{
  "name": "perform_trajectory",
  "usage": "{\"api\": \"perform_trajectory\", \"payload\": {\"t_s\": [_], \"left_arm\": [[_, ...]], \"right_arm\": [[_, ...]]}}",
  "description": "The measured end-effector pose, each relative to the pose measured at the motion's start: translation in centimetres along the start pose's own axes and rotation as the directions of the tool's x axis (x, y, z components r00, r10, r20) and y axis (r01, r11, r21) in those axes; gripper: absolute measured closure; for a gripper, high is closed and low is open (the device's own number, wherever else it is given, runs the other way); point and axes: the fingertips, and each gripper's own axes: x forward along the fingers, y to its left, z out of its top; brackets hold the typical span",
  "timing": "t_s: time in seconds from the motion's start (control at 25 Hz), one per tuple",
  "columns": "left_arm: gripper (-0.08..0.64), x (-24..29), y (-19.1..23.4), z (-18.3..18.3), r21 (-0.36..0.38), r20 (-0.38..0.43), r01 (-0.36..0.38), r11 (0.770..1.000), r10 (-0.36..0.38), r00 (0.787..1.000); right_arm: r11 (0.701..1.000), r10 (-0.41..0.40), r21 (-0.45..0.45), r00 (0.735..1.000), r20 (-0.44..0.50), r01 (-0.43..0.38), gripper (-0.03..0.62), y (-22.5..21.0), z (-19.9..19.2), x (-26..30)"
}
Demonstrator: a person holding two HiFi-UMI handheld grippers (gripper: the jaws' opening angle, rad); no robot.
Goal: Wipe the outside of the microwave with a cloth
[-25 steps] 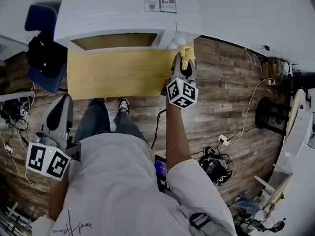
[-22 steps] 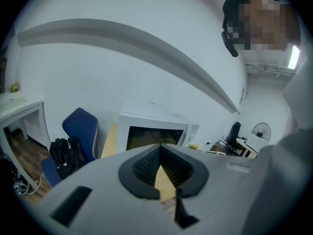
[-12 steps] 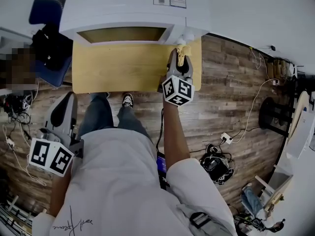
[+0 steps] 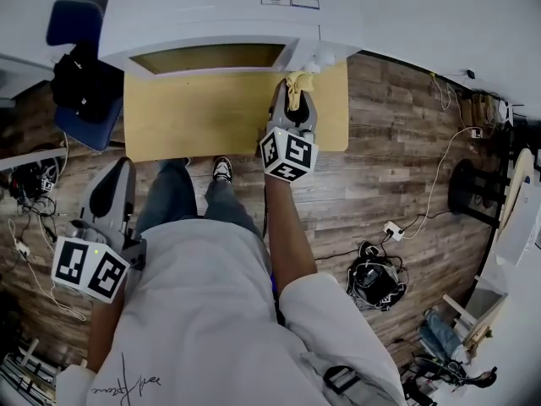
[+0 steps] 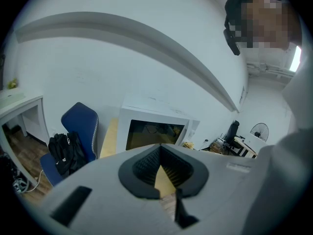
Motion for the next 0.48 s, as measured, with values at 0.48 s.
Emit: {"api": "perform_trajectory", "payload": {"t_s": [0.48], "left_arm": [[0.565, 0.4, 0.4, 0.1, -0.017, 0.008, -0.008, 1.000, 0.008, 1.000]], "right_arm": [[0.992, 0.123, -0.038, 0.992, -0.029, -0.124, 0.485, 5.5, -1.2, 0.9]]}}
